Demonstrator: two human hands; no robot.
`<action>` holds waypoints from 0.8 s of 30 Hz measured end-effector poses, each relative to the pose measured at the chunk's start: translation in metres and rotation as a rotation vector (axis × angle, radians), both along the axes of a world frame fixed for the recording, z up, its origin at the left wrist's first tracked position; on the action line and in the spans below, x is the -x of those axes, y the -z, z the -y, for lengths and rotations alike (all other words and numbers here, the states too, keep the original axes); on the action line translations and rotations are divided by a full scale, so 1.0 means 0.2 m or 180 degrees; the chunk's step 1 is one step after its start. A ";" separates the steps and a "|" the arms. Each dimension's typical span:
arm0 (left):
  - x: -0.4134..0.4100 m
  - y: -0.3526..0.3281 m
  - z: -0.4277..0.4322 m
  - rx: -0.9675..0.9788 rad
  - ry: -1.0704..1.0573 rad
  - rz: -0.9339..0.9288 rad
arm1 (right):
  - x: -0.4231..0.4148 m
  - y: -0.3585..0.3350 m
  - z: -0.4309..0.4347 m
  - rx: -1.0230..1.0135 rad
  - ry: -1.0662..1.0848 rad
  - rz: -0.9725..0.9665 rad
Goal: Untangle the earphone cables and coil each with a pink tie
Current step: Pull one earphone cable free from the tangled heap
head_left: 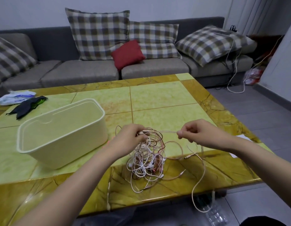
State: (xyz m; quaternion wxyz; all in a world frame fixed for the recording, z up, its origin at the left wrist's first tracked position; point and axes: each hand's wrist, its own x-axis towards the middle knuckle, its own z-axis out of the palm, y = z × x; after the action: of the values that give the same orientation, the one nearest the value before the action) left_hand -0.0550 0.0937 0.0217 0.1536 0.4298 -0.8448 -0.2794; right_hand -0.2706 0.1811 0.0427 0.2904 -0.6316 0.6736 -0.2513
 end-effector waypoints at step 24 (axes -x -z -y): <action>0.06 -0.44 -0.02 -0.0856 0.0066 -0.1121 | -0.11 -0.41 0.18 0.0376 -0.0409 -0.0564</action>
State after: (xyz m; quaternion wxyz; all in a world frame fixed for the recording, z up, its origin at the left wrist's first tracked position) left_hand -0.0678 0.0975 0.1097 0.2372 0.3822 -0.7644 -0.4619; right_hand -0.2485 0.1460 0.1254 0.2076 -0.7092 0.6387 -0.2146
